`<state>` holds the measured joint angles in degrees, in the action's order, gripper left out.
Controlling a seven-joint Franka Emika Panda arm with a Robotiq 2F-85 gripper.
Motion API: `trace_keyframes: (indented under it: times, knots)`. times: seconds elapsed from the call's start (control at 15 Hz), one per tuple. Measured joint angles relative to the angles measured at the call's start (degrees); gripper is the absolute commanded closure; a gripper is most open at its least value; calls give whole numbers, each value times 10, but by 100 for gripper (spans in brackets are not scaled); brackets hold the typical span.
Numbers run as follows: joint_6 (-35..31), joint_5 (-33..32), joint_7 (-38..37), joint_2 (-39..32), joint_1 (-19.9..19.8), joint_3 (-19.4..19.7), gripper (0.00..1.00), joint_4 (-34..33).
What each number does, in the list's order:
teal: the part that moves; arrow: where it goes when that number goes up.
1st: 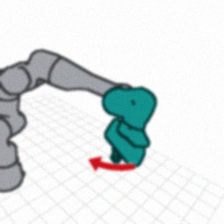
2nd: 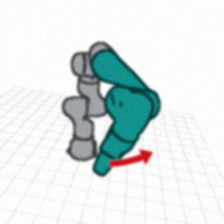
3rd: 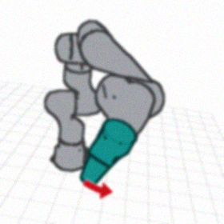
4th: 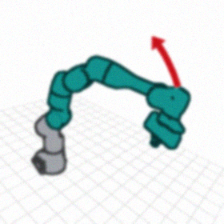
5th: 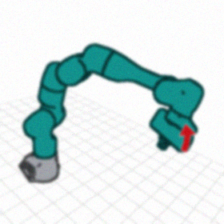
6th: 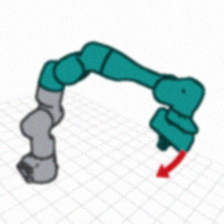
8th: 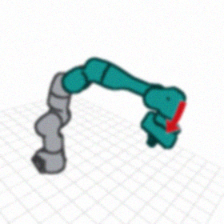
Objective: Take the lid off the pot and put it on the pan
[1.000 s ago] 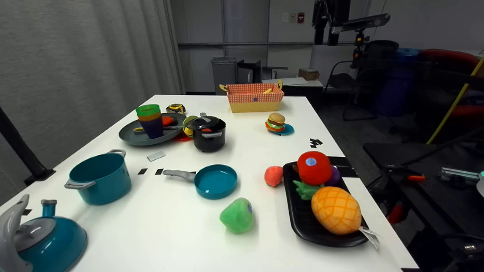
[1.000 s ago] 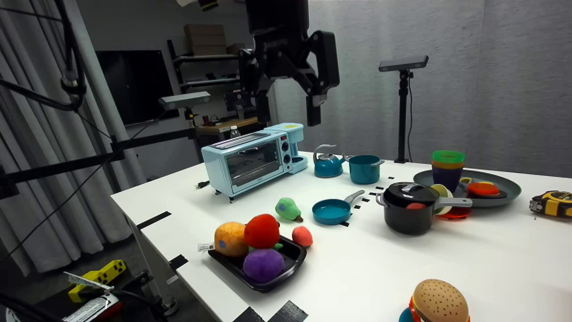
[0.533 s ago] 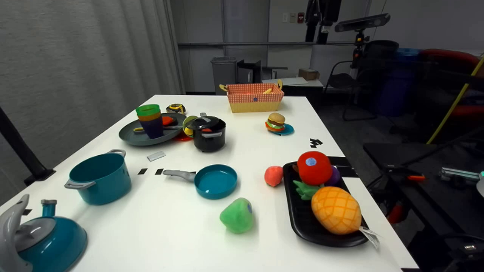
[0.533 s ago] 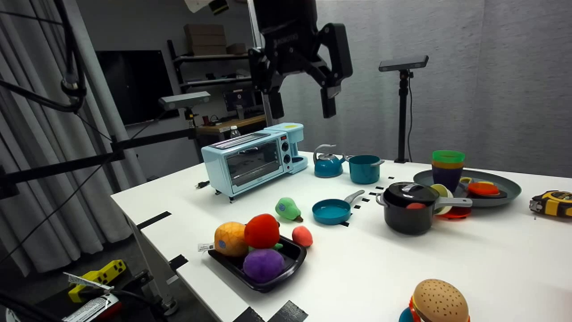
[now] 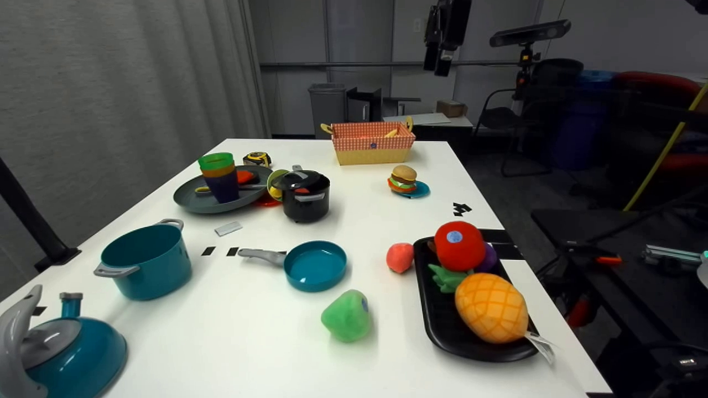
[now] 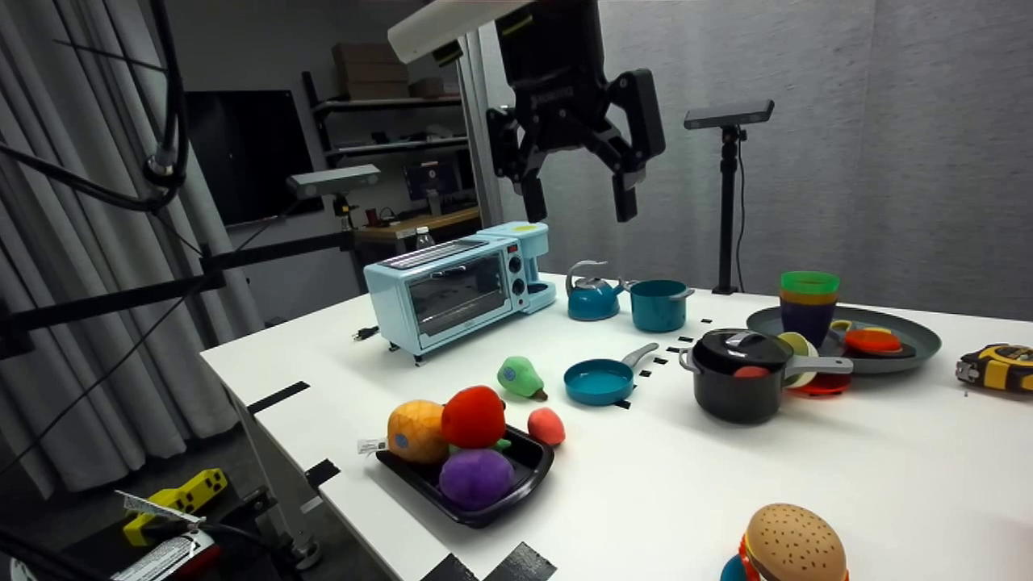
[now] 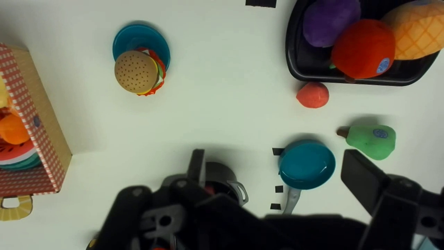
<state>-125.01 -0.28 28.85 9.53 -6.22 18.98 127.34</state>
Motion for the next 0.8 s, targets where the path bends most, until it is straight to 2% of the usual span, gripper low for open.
trace_keyframes:
  times: [0.8]
  knots:
    - [2,0,-1,7,-4,-4,0,2]
